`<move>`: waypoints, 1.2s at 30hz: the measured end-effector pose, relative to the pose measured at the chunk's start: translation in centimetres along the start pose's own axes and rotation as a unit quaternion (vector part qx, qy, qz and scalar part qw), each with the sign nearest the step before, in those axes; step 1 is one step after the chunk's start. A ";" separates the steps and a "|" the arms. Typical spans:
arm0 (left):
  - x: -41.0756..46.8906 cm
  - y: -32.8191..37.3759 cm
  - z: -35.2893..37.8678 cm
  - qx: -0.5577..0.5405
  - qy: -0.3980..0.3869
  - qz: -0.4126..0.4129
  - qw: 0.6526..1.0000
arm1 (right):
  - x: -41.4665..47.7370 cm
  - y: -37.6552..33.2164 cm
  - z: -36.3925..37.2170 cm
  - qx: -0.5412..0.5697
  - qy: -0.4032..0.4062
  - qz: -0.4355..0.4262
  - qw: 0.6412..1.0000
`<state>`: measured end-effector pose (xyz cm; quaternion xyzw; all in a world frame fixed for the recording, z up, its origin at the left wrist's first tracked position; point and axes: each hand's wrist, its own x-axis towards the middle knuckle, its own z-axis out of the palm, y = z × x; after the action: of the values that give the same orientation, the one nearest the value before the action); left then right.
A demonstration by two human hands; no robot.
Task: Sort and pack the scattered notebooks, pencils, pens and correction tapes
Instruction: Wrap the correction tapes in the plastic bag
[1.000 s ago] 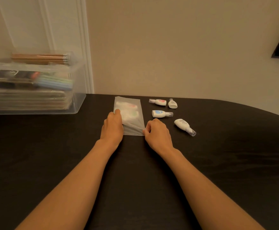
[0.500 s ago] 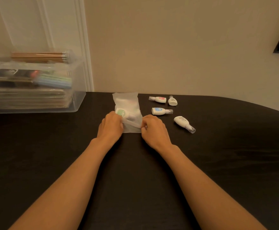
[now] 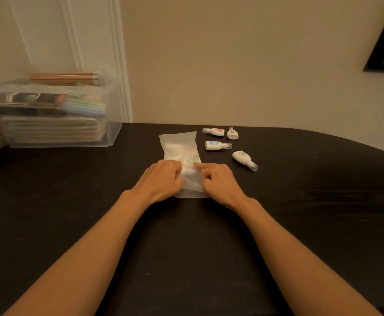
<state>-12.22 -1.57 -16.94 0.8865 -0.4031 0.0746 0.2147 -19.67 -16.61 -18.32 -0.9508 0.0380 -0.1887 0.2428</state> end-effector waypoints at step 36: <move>7.2 -2.0 2.0 0.054 0.020 -0.120 0.991 | 8.9 1.2 2.2 -0.063 -0.028 0.041 0.997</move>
<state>-6.04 -6.23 -17.14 0.9371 -0.2848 0.0881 0.1816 -10.56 -18.17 -17.61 -0.9667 0.0818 -0.1491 0.1912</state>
